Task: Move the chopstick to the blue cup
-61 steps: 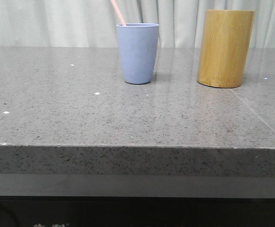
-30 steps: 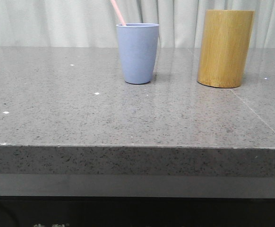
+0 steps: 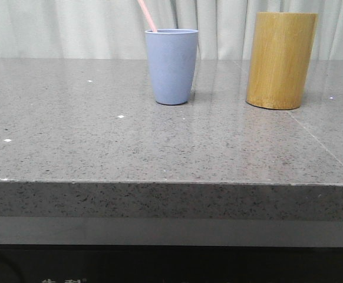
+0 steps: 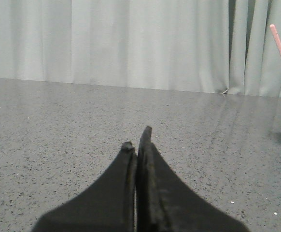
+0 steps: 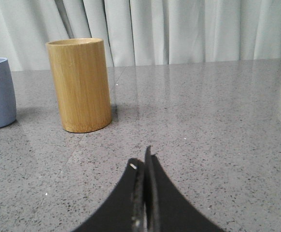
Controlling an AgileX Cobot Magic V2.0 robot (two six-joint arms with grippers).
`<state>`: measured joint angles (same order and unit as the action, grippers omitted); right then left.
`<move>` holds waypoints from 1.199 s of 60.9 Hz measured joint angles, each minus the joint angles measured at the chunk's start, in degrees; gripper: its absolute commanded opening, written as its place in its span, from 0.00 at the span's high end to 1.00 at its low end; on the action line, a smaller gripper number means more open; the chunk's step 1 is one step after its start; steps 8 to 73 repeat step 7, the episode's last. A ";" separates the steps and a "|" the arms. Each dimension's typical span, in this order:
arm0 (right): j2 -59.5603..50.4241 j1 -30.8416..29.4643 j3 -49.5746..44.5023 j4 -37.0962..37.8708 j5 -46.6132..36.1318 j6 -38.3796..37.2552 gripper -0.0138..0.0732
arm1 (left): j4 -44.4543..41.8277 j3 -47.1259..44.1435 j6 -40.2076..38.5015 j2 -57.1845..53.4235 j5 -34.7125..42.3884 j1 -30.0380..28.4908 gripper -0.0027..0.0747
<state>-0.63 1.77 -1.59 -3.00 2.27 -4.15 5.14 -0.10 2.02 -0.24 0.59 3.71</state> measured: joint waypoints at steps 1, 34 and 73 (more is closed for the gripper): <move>0.00 0.00 0.00 0.00 0.00 0.00 0.92 | 0.00 0.00 0.00 0.00 0.00 0.00 0.99; 0.00 0.00 0.00 0.00 0.00 0.00 0.92 | 0.00 0.00 0.00 0.00 0.00 0.00 0.99; 0.00 0.00 0.00 0.00 0.00 0.00 0.92 | 0.00 0.00 0.00 0.00 0.00 0.00 0.99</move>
